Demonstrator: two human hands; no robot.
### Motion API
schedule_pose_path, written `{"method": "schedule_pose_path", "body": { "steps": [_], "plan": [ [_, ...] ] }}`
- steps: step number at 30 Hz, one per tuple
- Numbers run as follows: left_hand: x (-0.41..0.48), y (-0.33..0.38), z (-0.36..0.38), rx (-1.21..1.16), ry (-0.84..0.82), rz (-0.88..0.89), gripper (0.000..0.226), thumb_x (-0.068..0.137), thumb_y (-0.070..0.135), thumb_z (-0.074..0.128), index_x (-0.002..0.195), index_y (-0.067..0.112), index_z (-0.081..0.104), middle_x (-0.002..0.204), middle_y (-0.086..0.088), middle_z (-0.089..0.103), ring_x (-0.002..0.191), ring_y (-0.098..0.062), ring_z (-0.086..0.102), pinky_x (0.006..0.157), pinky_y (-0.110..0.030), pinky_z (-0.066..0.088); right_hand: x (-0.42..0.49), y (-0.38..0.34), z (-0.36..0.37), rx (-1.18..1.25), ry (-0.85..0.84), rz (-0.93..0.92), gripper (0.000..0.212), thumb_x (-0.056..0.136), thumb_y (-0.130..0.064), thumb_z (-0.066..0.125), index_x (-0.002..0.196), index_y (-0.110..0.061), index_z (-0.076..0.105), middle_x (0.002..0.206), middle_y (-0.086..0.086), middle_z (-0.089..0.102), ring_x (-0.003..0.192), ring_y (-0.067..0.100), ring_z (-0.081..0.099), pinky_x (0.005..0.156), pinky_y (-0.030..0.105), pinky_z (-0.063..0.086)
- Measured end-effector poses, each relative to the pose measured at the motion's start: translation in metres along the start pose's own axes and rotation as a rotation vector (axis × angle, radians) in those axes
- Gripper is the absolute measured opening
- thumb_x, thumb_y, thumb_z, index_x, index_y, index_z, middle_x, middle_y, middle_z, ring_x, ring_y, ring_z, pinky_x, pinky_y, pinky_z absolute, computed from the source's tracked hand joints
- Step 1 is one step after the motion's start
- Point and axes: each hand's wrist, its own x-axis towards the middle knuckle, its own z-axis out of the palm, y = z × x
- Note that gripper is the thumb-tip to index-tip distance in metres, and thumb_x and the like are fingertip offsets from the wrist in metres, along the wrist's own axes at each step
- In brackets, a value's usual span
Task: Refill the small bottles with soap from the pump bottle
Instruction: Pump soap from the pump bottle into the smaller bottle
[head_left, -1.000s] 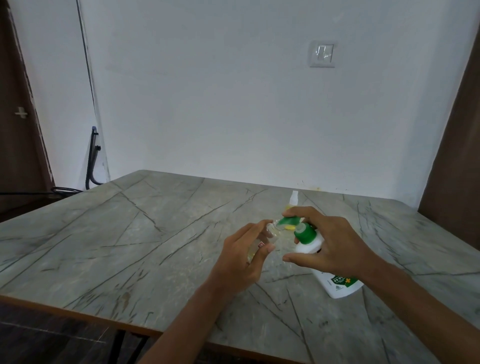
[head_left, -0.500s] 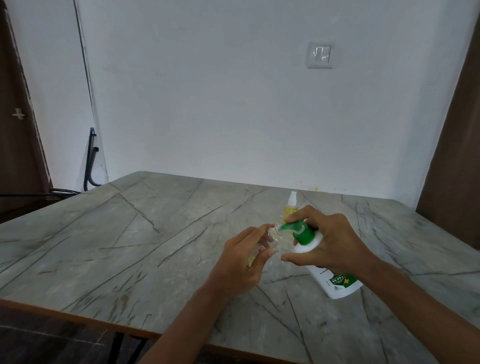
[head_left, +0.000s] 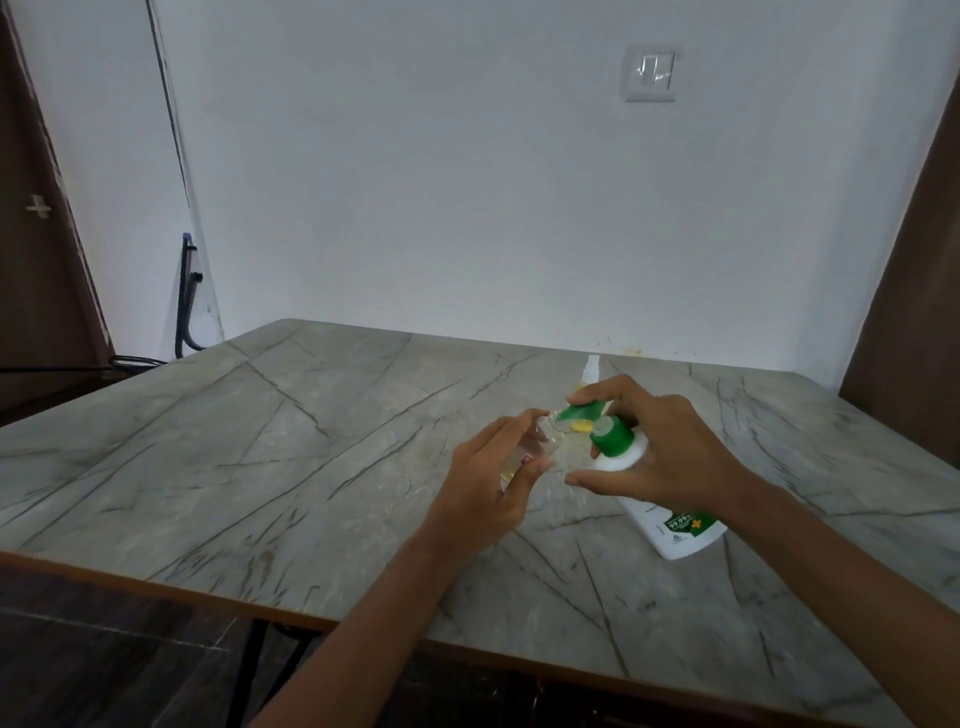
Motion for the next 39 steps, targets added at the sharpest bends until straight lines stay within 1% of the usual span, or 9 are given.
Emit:
{"method": "schedule_pose_path", "body": {
  "steps": [8,12,15,18,26,30,34,37,39],
  "plan": [
    [-0.0033,-0.0004,0.0011,-0.017,-0.037,0.02,0.038,0.089,0.016,0.065,0.123,0.001,0.057,0.103,-0.008,0.067,0.091,-0.012,0.063,0.079,-0.02,0.053,-0.0026,0.0039,0.0024,0.054,0.033,0.015,0.058,0.062,-0.059,0.082,0.111,-0.043,0.054,0.082,-0.013,0.072,0.071,0.005,0.07,0.063,0.031,0.057],
    [-0.0031,-0.0002,0.0018,-0.012,-0.048,0.01,0.039,0.089,0.017,0.065,0.124,0.002,0.056,0.105,-0.007,0.067,0.093,-0.008,0.062,0.081,-0.014,0.051,-0.0029,0.0037,0.0028,0.058,0.038,0.001,0.057,0.063,-0.062,0.079,0.111,-0.046,0.053,0.084,-0.016,0.071,0.072,0.006,0.069,0.064,0.03,0.057],
    [-0.002,-0.0001,0.0016,0.002,-0.02,-0.01,0.039,0.089,0.02,0.064,0.123,0.002,0.057,0.102,-0.006,0.067,0.091,-0.004,0.06,0.081,-0.009,0.047,-0.0029,0.0021,0.0023,0.013,0.011,-0.007,0.065,0.064,-0.067,0.076,0.12,-0.053,0.046,0.089,-0.024,0.066,0.076,0.006,0.068,0.067,0.026,0.056],
    [-0.0017,-0.0002,0.0014,-0.003,-0.01,-0.016,0.039,0.089,0.02,0.065,0.123,0.002,0.058,0.102,-0.005,0.067,0.09,-0.002,0.059,0.08,-0.008,0.047,-0.0027,0.0018,0.0025,-0.026,-0.002,-0.03,0.068,0.067,-0.068,0.074,0.125,-0.052,0.042,0.097,-0.023,0.066,0.079,0.007,0.067,0.07,0.026,0.056],
    [-0.0029,-0.0013,0.0025,0.008,-0.014,-0.026,0.039,0.091,0.023,0.063,0.124,0.004,0.057,0.103,-0.004,0.067,0.093,0.002,0.056,0.081,-0.007,0.046,0.0007,-0.0006,0.0021,0.023,-0.009,-0.023,0.064,0.065,-0.063,0.078,0.119,-0.053,0.044,0.093,-0.039,0.062,0.08,0.0,0.067,0.067,0.014,0.053],
    [-0.0045,-0.0026,0.0029,0.001,-0.037,-0.018,0.041,0.092,0.026,0.062,0.126,0.005,0.056,0.105,-0.005,0.067,0.093,-0.004,0.06,0.08,-0.013,0.051,0.0001,0.0012,0.0012,0.051,0.01,0.003,0.059,0.063,-0.061,0.081,0.113,-0.045,0.054,0.084,-0.028,0.067,0.074,0.002,0.069,0.065,0.023,0.057],
    [-0.0048,-0.0032,0.0043,0.0,-0.053,-0.008,0.041,0.091,0.024,0.063,0.126,0.005,0.055,0.106,-0.005,0.067,0.094,-0.004,0.059,0.082,-0.011,0.05,-0.0007,0.0017,0.0024,0.08,0.023,0.005,0.055,0.063,-0.058,0.082,0.11,-0.037,0.06,0.083,-0.032,0.067,0.074,0.0,0.069,0.064,0.022,0.058],
    [-0.0041,-0.0026,0.0045,0.012,-0.045,-0.013,0.041,0.091,0.025,0.062,0.126,0.005,0.055,0.106,-0.005,0.067,0.095,0.0,0.057,0.082,-0.007,0.047,-0.0006,0.0025,0.0027,0.053,0.026,0.013,0.058,0.063,-0.059,0.082,0.113,-0.044,0.056,0.085,-0.029,0.068,0.076,0.001,0.069,0.065,0.022,0.057],
    [-0.0036,-0.002,0.004,0.015,-0.026,-0.023,0.04,0.09,0.024,0.063,0.125,0.005,0.056,0.105,-0.004,0.067,0.095,0.003,0.055,0.082,-0.006,0.045,-0.0004,-0.0001,0.0024,0.007,0.016,0.007,0.064,0.064,-0.061,0.08,0.119,-0.053,0.048,0.092,-0.032,0.065,0.083,-0.002,0.067,0.069,0.014,0.053]
  ]
}}
